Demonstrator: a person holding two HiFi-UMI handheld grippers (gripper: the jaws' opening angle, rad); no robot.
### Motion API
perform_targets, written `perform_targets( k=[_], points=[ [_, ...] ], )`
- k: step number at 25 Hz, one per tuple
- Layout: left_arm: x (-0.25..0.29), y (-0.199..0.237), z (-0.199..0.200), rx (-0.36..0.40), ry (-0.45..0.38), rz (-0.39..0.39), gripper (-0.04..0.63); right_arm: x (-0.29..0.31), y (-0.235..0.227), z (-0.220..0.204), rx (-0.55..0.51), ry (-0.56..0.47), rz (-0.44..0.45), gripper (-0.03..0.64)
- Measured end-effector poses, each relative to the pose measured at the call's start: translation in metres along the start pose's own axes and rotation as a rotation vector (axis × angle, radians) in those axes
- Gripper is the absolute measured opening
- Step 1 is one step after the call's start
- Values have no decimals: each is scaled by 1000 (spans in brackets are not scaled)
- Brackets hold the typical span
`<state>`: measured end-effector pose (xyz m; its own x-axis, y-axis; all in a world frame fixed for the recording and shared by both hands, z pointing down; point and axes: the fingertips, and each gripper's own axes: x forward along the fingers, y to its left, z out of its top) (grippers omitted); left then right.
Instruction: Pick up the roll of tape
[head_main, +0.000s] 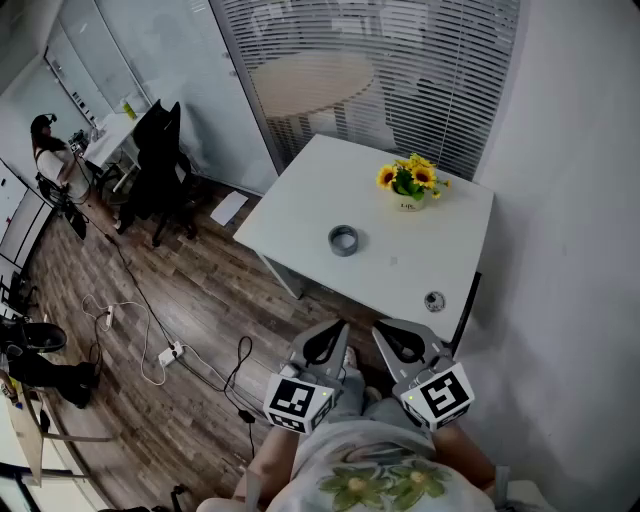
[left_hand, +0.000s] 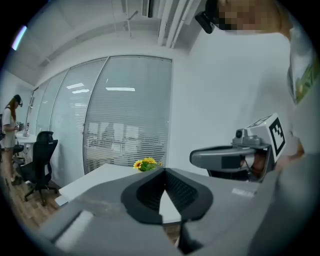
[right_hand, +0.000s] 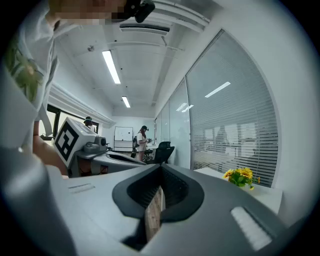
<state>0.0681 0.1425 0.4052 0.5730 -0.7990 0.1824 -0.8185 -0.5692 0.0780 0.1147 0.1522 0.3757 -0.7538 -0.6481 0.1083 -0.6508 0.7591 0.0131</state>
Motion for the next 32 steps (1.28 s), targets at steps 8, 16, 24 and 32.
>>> perform_targets(
  k=[8, 16, 24, 32],
  points=[
    [-4, 3, -2, 3, -3, -4, 5, 1, 0, 10, -22, -101, -6, 119],
    [0, 13, -4, -4, 7, -10, 5, 15, -1, 11, -20, -107, 21, 134],
    [13, 45, -3, -12, 12, -4, 5, 46, -21, 2, -43, -33, -3, 229],
    [38, 89, -2, -24, 25, -19, 6, 88, -46, -3, -99, 44, -22, 246]
  ],
)
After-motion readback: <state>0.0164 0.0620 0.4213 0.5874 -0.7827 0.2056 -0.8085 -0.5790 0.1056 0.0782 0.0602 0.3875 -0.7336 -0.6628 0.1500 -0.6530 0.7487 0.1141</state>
